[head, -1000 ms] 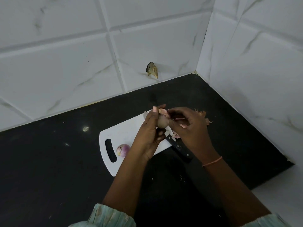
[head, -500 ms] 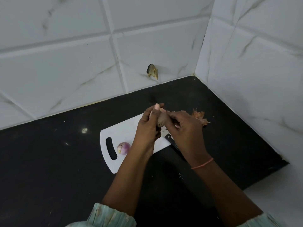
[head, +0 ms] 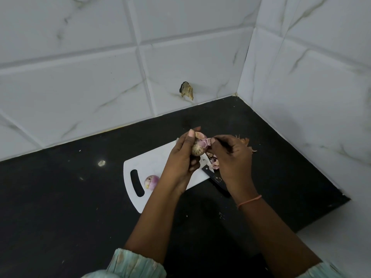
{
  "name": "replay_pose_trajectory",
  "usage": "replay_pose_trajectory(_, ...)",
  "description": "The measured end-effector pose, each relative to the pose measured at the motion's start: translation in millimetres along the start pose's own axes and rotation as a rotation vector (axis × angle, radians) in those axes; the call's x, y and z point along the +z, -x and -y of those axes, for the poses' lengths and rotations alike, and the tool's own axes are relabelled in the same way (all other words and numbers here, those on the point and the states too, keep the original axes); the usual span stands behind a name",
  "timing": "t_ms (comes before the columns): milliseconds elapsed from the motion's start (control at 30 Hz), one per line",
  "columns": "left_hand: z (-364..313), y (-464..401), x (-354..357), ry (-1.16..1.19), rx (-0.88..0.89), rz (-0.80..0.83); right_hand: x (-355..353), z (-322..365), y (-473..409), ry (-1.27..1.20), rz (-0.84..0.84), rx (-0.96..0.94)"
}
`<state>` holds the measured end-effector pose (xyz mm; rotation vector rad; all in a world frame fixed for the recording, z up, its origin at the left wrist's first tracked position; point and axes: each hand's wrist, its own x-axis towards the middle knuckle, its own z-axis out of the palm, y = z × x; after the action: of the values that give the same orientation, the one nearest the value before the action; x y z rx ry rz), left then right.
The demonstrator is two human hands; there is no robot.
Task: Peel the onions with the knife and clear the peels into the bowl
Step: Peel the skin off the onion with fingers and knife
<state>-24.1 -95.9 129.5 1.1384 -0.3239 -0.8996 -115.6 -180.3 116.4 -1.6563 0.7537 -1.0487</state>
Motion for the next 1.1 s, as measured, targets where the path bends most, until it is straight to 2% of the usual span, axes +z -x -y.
replay_pose_trajectory(100,3,-1,2,0.101,-0.075,-0.023,-1,-4,-3,-0.136,0.025,0.179)
replay_pose_trajectory(433,9,-8,2,0.247,-0.17,-0.009,1,2,-6,-0.661,-0.004,0.538)
replay_pose_trajectory(567,7,-9,2,0.487,-0.215,0.006,-1,6,-12,-1.039,-0.038,0.733)
replay_pose_trajectory(600,7,-10,1,0.524,-0.219,0.009,-1,7,-12,-1.064,-0.045,0.763)
replay_pose_trajectory(700,7,-12,-1,0.523,-0.208,0.009,1,2,-12,-0.811,-0.06,0.672)
replay_pose_trajectory(833,4,-13,-4,0.574,-0.228,0.012,-13,-14,-26,-0.507,-0.19,0.63)
replay_pose_trajectory(933,4,-13,-8,0.568,-0.231,0.025,-27,-30,-37,-0.192,-0.258,0.582)
replay_pose_trajectory(1000,5,-15,-7,0.516,-0.236,0.023,-28,-31,-37,-0.015,-0.203,0.486)
replay_pose_trajectory(1100,8,-17,-1,0.422,-0.231,-0.007,-20,-20,-29,0.057,0.035,0.278)
